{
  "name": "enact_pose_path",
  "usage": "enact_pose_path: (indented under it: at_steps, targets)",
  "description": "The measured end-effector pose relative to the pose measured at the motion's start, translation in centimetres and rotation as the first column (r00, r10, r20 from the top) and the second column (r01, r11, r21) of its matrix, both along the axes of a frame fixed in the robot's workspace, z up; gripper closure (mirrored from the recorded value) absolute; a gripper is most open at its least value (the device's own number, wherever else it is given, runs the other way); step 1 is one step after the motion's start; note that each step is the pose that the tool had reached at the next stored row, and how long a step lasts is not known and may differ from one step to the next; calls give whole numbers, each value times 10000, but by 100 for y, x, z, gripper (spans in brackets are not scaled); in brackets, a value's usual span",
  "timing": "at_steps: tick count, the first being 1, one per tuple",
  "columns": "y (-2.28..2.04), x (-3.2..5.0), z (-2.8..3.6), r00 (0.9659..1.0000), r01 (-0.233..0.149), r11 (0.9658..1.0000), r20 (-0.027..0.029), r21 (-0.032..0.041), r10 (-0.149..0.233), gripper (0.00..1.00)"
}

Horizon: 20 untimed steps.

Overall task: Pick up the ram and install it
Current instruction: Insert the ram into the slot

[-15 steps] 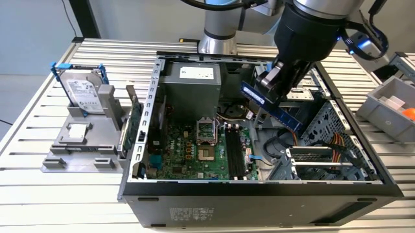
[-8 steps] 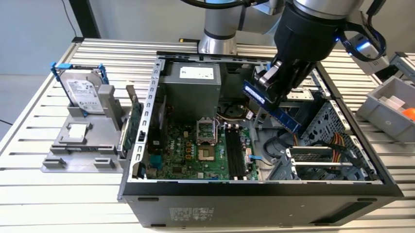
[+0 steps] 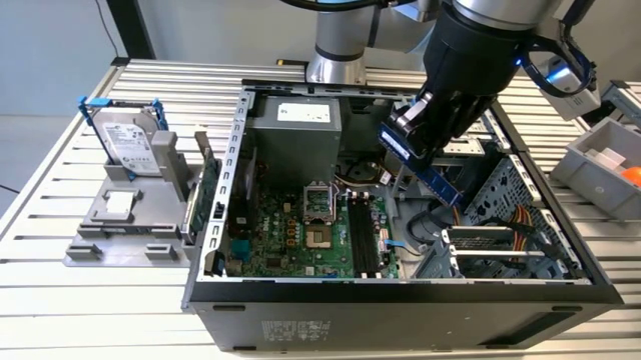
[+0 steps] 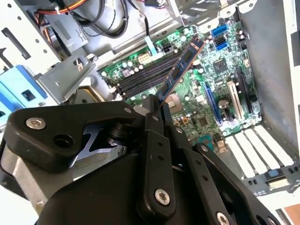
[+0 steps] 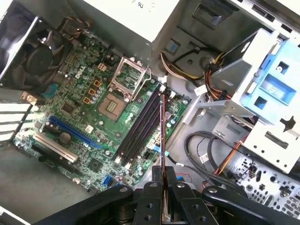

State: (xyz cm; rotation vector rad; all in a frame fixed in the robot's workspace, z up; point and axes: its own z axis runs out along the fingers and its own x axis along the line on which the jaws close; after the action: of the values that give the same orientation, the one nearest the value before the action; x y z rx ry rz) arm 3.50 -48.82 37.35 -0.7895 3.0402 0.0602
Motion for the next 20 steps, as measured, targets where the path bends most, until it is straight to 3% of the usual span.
enact_pose_path:
  at_steps: [8, 17, 20]
  targets:
    - [0, 0, -1, 9973, 735, 9973, 0, -1, -735, 100]
    - [0, 0, -2, 9916, 1290, 9916, 0, 0, -1290, 100]
    - [0, 0, -3, 9876, 1571, 9876, -1, -2, -1571, 100]
